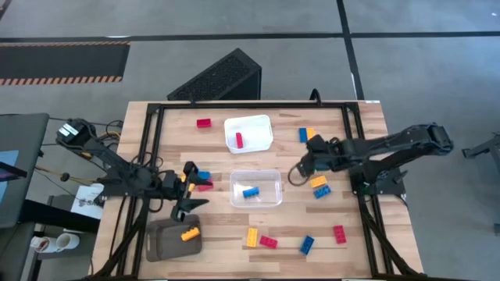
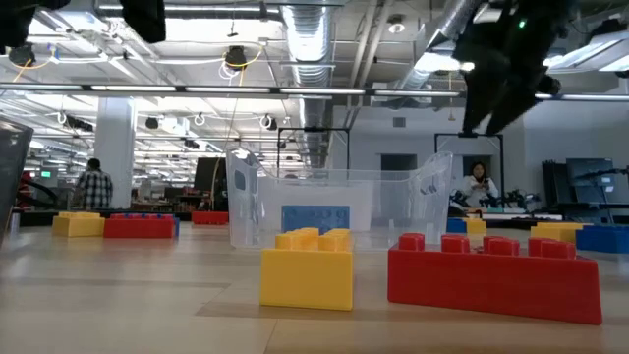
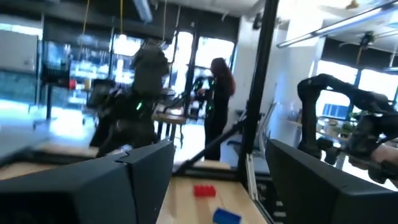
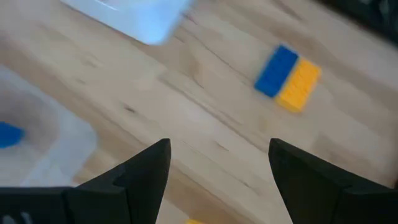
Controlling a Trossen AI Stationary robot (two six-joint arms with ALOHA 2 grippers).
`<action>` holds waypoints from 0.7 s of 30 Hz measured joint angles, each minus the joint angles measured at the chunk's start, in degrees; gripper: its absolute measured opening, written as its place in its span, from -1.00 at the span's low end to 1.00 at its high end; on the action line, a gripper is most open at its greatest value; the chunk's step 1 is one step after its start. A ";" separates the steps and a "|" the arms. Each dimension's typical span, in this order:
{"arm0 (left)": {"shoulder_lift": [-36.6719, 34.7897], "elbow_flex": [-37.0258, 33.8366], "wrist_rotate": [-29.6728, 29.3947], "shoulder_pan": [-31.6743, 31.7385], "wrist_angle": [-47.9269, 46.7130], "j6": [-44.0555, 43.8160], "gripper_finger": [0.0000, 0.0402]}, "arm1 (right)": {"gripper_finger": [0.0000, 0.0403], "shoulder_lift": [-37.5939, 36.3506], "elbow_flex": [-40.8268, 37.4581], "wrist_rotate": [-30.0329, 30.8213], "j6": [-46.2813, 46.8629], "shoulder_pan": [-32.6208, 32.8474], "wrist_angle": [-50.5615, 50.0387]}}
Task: Sort & place blocks by color
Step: Put the red game piece into the white bin
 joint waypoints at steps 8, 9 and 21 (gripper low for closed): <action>0.02 0.00 8.40 1.89 3.20 1.98 0.18 | 0.45 0.98 -3.32 -13.08 -4.66 -5.48 -0.71; 0.02 0.00 8.39 1.89 2.83 1.88 0.18 | 0.45 0.94 -4.03 -13.82 -4.46 -4.36 -0.84; 0.04 0.00 -0.48 2.27 5.38 5.02 0.18 | 0.45 0.43 -6.48 -14.27 -3.32 2.16 -1.50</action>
